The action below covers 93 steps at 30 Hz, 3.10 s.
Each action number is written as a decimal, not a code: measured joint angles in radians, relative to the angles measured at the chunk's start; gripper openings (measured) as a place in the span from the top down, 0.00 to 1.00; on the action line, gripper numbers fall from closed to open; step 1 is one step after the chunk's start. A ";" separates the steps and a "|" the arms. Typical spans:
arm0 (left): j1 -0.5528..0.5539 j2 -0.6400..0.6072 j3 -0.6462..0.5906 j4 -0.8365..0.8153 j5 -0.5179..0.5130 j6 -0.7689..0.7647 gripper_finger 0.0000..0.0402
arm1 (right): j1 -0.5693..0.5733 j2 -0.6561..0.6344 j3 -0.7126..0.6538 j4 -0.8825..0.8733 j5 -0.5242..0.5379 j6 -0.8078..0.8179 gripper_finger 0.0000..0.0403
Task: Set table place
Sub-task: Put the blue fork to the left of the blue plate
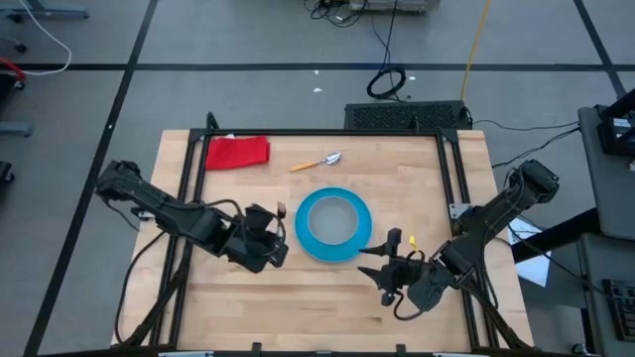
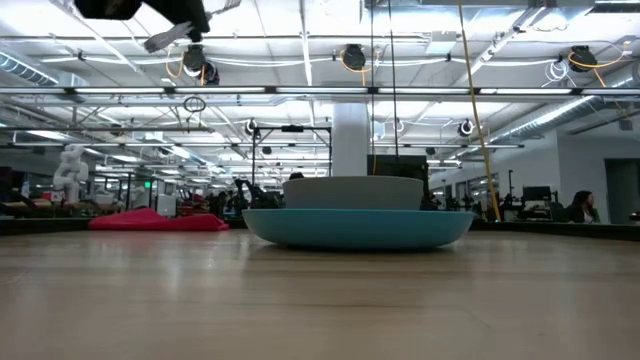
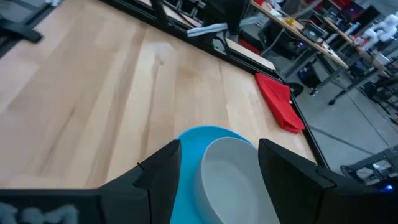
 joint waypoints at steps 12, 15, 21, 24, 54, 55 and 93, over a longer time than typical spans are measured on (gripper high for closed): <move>0.039 0.001 -0.019 -0.021 0.086 -0.172 0.94 | 0.120 0.000 0.000 -0.025 0.000 0.000 0.50; 0.079 0.001 -0.019 -0.024 0.141 -0.177 0.94 | 0.141 0.000 0.000 -0.023 0.000 0.004 0.50; 0.167 0.015 -0.019 -0.056 0.173 -0.162 0.94 | 0.178 0.000 0.000 -0.025 0.000 0.010 0.50; 0.203 0.044 -0.020 -0.076 0.199 -0.136 0.94 | 0.191 0.000 0.000 -0.025 0.000 0.009 0.50; 0.407 0.189 -0.317 0.293 0.393 -0.033 0.94 | 0.197 0.000 0.000 -0.021 0.000 -0.017 0.50; 0.409 0.189 -0.327 0.296 0.393 -0.043 0.94 | 0.197 0.000 0.000 -0.021 0.000 -0.018 0.50; 0.498 0.198 -0.409 0.446 0.467 -0.025 0.93 | 0.197 0.000 0.000 -0.022 0.000 -0.022 0.50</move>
